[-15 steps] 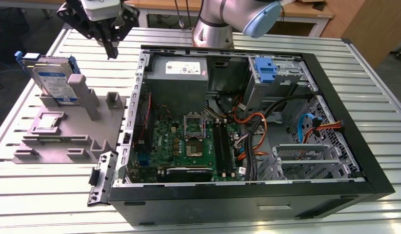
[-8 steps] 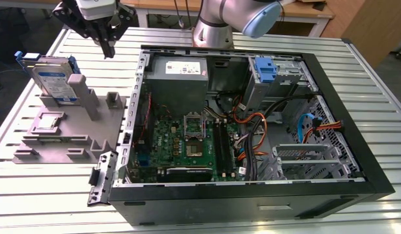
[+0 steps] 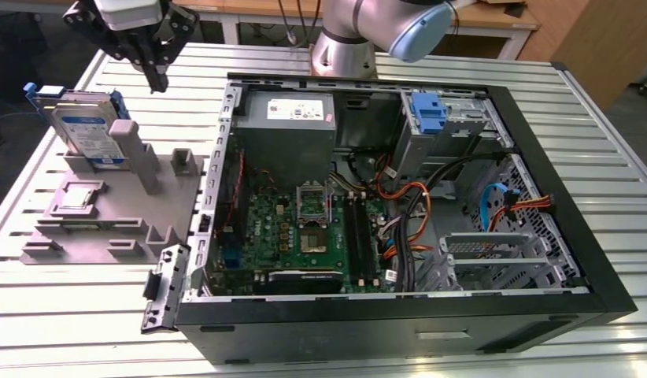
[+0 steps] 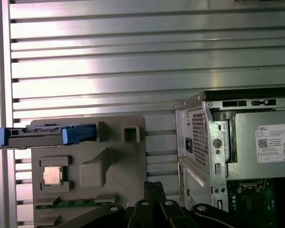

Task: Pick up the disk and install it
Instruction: 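Reach for the disk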

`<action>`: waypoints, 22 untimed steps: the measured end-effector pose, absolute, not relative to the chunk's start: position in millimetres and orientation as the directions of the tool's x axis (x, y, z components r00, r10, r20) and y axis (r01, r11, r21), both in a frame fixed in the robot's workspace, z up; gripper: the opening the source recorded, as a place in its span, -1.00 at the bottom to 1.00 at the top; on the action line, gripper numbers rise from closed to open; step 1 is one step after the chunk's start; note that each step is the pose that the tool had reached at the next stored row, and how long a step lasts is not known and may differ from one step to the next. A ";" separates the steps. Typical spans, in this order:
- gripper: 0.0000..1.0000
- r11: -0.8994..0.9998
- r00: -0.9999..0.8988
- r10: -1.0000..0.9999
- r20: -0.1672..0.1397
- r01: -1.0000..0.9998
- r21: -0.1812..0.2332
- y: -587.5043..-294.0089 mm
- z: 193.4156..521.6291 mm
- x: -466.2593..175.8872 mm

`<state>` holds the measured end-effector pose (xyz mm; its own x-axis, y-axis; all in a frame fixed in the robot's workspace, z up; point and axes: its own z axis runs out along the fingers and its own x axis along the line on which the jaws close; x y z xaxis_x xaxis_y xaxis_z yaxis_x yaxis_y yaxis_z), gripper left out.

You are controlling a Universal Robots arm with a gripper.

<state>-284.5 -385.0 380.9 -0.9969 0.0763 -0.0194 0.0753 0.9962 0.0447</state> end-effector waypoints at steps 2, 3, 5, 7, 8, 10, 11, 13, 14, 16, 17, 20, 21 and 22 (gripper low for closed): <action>-0.80 0.996 -0.997 0.076 -0.019 0.075 0.045 -385.0 380.9 -284.8; -0.80 0.996 -0.997 0.076 -0.019 0.075 0.045 -385.0 380.9 -284.9; -0.80 0.996 -0.997 0.076 -0.019 0.075 0.045 -385.0 380.9 -285.0; -0.80 0.996 -0.997 0.076 -0.019 0.075 0.045 -385.0 380.9 -285.1; -0.80 0.996 -0.997 0.076 -0.019 0.075 0.045 -385.0 380.9 -285.3; -0.80 0.996 -0.997 0.076 -0.019 0.075 0.045 -385.0 380.9 -286.1; -0.80 0.996 -0.997 0.076 -0.019 0.075 0.045 -385.0 380.9 -286.6; -0.80 0.996 -0.997 0.076 -0.019 0.075 0.045 -385.0 380.9 -287.8; -0.80 0.996 -0.997 0.076 -0.019 0.075 0.045 -385.0 380.9 -288.5; -0.80 0.996 -0.997 0.076 -0.019 0.075 0.045 -385.0 380.9 -289.8; -0.80 0.996 -0.997 0.076 -0.019 0.075 0.045 -385.0 380.9 -290.5; -0.80 0.996 -0.997 0.076 -0.019 0.075 0.045 -385.0 380.8 -292.7; -0.80 0.996 -0.997 0.076 -0.019 0.075 0.045 -385.0 380.8 -293.4; -0.80 0.996 -0.997 0.076 -0.019 0.075 0.045 -385.0 380.8 -294.2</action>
